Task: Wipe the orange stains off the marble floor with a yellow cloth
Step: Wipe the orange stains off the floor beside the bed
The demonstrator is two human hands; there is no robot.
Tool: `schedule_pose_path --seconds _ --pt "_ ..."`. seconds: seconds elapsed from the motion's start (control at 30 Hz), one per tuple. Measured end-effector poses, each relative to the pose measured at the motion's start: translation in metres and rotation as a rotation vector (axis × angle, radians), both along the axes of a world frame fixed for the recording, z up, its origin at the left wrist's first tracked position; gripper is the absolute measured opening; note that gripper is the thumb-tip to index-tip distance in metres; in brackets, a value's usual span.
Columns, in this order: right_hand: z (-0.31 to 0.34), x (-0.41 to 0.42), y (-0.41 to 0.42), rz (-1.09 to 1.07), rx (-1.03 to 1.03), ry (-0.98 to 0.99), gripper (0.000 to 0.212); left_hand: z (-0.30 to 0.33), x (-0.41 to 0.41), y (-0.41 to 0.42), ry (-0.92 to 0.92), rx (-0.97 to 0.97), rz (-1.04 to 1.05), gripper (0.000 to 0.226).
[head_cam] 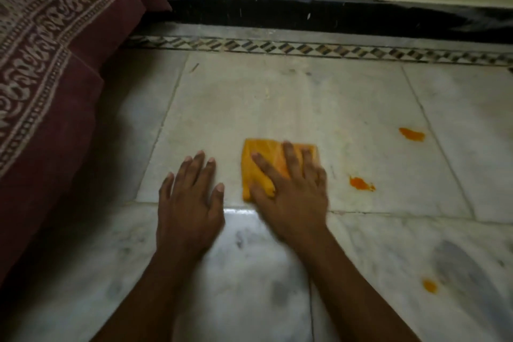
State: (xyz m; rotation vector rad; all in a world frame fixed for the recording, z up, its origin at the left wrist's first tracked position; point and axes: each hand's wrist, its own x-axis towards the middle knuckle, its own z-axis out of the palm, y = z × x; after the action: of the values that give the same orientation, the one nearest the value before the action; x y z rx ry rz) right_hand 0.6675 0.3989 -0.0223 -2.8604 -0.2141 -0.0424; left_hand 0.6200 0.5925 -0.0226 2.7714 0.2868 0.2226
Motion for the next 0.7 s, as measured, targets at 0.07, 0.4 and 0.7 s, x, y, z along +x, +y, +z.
schedule_pose_path --seconds 0.07,0.4,0.7 --pt "0.002 -0.024 -0.043 -0.088 -0.044 0.003 0.069 0.002 -0.001 0.000 0.016 -0.011 -0.005 0.063" --pt "0.007 0.029 -0.049 -0.084 -0.021 0.124 0.067 0.000 -0.004 0.000 -0.024 -0.064 -0.047 0.062" --pt "0.022 0.034 -0.098 -0.318 -0.021 0.266 0.070 -0.006 -0.114 -0.075 0.029 0.054 -0.313 0.064"
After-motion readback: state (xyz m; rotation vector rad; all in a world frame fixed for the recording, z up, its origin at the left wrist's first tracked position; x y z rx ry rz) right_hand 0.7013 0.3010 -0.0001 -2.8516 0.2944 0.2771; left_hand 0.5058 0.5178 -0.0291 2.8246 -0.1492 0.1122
